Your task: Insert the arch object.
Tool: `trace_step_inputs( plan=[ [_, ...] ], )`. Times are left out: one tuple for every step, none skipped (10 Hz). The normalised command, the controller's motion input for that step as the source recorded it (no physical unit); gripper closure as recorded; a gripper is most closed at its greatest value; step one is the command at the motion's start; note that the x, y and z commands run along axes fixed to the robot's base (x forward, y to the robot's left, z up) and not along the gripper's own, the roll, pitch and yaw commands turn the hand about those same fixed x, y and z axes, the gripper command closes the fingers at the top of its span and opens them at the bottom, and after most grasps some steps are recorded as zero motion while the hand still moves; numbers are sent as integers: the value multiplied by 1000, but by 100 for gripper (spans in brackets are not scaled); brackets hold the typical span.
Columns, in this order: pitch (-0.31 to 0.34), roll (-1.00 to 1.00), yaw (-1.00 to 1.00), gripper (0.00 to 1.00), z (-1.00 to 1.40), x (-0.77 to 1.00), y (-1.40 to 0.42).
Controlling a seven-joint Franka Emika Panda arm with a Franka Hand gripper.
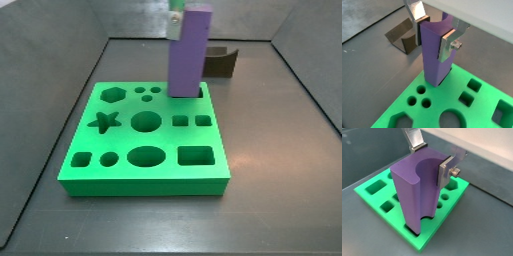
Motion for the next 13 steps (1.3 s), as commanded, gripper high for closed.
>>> trace_step_inputs(
  plan=[
    [-60,0,0,100,-320,3,3],
    [-20,0,57,100,-414,280,0],
    [0,-4,37,100,-389,474,0],
    [-4,0,37,100,-374,400,0],
    [0,0,54,100,-360,317,0],
    [-44,0,0,100,-351,71,0],
    [-100,0,-3,100,-337,0,0],
    [-57,0,-46,100,-311,0,-23],
    [0,40,-54,100,-274,0,-23],
    [0,96,-3,100,-351,0,-31],
    [-1,114,0,100,-400,0,-31],
    [0,119,-29,100,-354,0,-57],
    [1,136,-57,100,-254,0,-23]
  ],
)
